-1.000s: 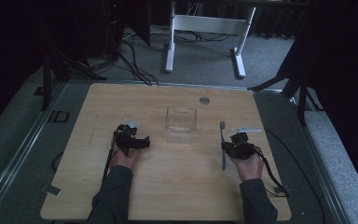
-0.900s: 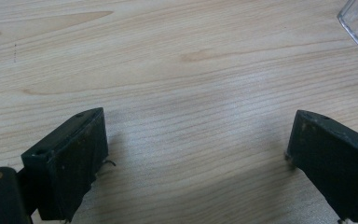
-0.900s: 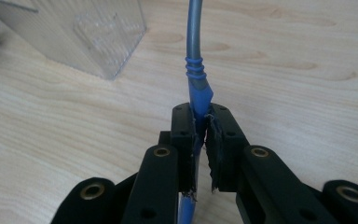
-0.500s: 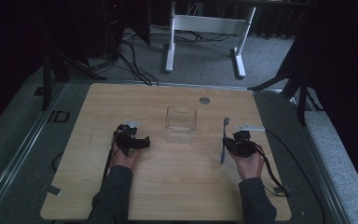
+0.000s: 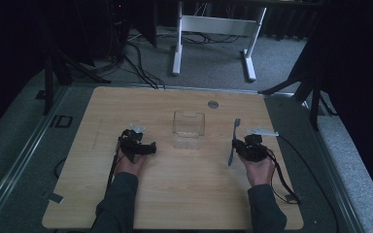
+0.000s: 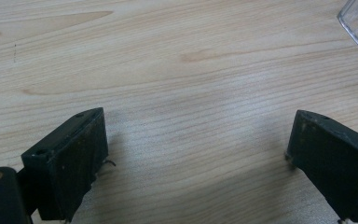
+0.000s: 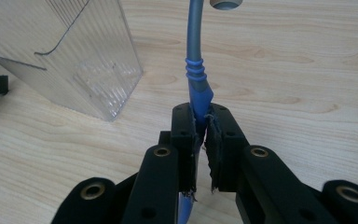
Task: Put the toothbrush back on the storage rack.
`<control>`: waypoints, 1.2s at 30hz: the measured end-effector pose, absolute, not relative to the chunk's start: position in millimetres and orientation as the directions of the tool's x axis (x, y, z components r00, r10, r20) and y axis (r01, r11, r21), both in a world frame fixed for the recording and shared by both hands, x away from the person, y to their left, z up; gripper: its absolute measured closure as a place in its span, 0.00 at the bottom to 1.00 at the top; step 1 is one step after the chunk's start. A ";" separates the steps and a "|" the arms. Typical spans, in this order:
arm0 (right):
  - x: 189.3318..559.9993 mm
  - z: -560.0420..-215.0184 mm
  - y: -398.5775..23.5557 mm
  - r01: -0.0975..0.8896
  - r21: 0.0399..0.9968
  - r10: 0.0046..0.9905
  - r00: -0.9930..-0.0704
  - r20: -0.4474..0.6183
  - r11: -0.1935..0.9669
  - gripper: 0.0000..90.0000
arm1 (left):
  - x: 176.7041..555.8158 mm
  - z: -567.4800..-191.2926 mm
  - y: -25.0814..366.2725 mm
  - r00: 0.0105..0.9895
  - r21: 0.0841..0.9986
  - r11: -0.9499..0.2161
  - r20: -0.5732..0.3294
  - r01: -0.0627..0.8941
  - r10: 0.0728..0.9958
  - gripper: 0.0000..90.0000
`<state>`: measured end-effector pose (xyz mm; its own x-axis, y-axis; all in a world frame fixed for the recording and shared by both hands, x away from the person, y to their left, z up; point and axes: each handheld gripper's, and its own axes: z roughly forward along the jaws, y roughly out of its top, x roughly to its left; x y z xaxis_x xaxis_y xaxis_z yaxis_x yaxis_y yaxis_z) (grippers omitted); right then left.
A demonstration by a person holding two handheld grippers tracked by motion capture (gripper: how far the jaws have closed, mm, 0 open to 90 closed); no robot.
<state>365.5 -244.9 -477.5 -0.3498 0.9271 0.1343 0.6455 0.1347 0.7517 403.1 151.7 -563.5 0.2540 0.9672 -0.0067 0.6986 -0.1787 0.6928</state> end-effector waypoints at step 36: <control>374.3 -472.0 -249.0 0.591 0.806 0.917 -0.339 0.210 0.034 0.91 | 403.2 -563.5 151.7 0.254 0.693 -0.179 -0.007 0.699 0.967 0.06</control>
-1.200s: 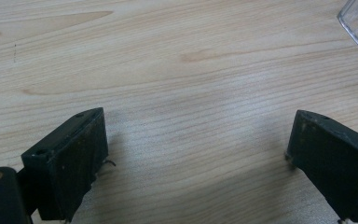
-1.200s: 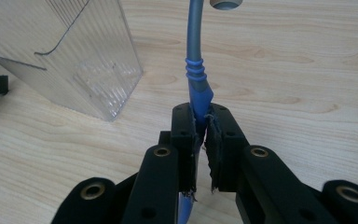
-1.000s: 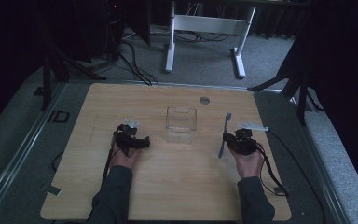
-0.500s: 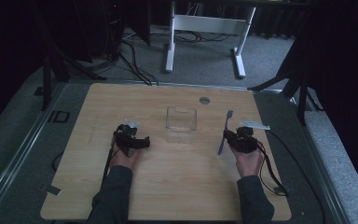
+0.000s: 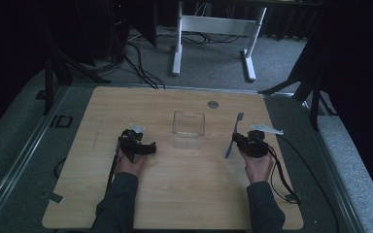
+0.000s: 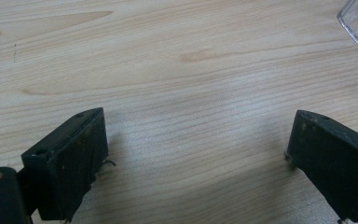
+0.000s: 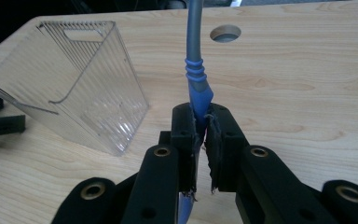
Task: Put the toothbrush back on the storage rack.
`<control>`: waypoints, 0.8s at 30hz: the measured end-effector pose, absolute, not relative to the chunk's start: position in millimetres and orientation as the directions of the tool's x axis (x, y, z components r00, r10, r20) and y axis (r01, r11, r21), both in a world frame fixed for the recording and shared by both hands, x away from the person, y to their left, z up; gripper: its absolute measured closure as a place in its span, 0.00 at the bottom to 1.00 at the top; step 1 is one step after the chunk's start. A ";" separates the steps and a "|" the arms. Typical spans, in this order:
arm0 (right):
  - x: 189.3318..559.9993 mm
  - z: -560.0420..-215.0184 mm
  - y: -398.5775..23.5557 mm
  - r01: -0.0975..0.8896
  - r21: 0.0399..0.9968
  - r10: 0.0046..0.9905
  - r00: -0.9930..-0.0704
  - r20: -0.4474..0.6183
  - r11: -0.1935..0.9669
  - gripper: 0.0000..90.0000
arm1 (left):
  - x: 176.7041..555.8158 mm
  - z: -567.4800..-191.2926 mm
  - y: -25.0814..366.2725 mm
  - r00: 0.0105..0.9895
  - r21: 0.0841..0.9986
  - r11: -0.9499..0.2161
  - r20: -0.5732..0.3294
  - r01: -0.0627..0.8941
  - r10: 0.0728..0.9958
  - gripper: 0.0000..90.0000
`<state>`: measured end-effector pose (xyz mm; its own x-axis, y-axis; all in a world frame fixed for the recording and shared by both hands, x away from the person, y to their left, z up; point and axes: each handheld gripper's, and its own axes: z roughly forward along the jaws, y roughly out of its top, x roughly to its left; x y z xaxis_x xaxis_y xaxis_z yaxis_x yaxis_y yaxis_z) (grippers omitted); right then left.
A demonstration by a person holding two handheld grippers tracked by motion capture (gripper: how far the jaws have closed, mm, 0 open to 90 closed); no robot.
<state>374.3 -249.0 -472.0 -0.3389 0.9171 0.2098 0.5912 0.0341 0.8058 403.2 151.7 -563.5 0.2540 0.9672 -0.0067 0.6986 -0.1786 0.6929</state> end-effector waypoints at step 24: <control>379.8 -462.1 -246.3 0.573 0.819 0.897 -0.347 0.273 -0.027 0.91 | 403.1 -563.5 151.7 0.254 0.693 -0.179 -0.006 0.699 0.967 0.06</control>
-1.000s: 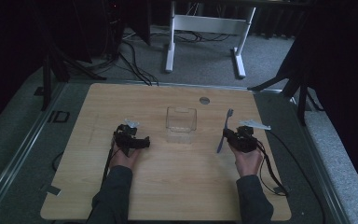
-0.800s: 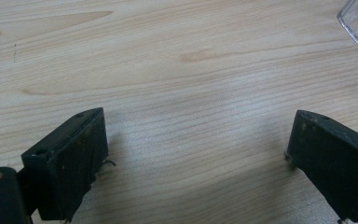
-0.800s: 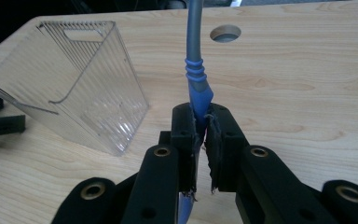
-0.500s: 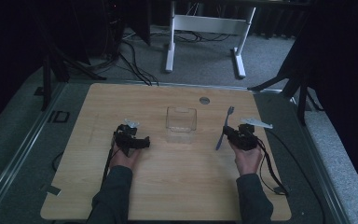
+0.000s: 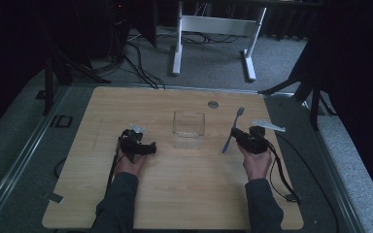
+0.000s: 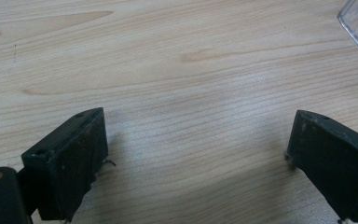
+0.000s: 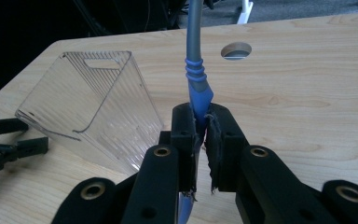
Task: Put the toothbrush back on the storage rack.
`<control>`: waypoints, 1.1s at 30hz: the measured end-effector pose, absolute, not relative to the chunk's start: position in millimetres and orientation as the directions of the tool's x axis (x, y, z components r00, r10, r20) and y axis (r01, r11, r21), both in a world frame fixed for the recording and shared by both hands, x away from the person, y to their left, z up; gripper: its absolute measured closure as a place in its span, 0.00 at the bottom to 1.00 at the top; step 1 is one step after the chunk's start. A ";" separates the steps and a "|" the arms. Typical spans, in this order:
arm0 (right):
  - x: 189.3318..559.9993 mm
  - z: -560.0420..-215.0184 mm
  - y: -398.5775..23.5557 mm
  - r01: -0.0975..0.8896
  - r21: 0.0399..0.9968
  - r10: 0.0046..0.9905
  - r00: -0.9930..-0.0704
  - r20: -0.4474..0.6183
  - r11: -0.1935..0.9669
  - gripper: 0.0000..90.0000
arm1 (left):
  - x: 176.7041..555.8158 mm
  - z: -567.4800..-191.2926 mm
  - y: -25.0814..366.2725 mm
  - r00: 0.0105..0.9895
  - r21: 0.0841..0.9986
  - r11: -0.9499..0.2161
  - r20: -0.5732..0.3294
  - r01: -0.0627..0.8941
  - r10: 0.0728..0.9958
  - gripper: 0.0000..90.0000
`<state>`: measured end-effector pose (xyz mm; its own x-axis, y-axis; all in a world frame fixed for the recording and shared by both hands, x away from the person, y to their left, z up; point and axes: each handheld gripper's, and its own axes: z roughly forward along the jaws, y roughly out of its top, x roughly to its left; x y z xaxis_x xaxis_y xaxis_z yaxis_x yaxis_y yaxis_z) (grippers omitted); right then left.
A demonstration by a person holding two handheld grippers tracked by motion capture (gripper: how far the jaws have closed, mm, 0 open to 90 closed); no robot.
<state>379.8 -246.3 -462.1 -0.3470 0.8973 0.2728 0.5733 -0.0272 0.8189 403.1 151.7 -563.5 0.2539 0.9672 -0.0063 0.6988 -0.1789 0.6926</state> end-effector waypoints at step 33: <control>384.2 -449.8 -247.1 0.559 0.822 0.859 -0.361 0.364 -0.114 0.91 | 403.1 -563.5 151.7 0.254 0.693 -0.179 -0.007 0.699 0.967 0.06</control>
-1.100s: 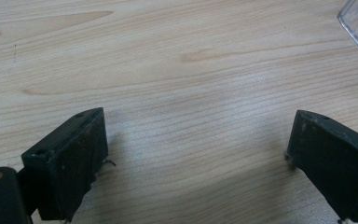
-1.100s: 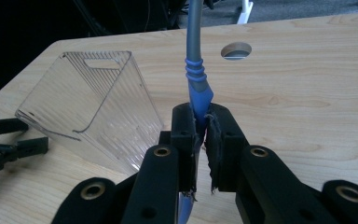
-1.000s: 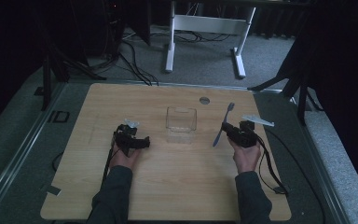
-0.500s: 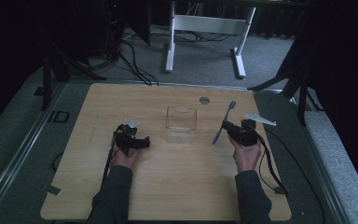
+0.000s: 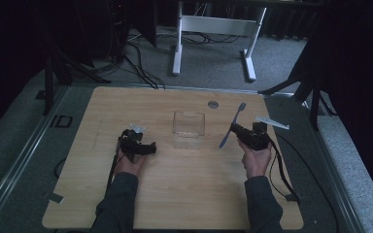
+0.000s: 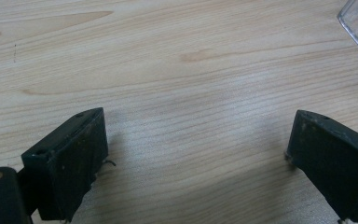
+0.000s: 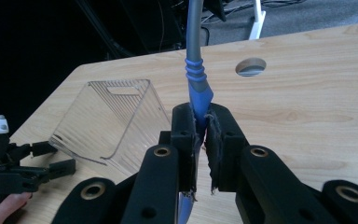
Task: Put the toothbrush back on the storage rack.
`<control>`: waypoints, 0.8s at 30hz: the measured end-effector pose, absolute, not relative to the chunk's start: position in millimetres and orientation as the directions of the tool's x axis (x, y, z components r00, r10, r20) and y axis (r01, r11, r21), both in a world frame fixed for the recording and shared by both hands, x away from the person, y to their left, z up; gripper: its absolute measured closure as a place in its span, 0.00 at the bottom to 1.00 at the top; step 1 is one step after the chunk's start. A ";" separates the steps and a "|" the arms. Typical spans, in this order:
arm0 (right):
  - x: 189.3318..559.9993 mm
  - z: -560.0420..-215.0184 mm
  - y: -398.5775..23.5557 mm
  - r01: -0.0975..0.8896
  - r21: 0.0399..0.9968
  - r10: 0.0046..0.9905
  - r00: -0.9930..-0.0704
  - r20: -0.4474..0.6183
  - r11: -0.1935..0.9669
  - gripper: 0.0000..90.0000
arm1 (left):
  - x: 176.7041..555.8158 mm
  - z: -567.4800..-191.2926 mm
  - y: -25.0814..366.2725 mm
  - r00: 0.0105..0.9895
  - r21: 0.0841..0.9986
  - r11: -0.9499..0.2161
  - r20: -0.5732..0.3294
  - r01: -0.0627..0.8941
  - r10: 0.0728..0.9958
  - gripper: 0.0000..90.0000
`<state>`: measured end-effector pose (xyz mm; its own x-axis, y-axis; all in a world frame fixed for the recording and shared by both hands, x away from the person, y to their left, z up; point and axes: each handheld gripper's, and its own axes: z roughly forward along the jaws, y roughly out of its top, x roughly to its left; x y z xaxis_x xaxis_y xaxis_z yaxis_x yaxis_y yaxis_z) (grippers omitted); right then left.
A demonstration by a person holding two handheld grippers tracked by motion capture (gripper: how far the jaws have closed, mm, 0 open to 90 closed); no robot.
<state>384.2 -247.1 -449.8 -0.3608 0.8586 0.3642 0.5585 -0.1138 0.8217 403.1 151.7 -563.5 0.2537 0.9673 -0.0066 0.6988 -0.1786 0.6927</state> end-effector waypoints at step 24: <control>388.3 -436.6 -237.3 0.541 0.826 0.824 -0.387 0.413 -0.159 0.91 | 403.3 -563.5 151.3 0.254 0.693 -0.178 -0.008 0.699 0.967 0.06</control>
<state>388.3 -237.3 -436.6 -0.3873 0.8245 0.4126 0.5413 -0.1590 0.8257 403.3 151.3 -563.5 0.2538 0.9672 -0.0077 0.6989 -0.1779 0.6928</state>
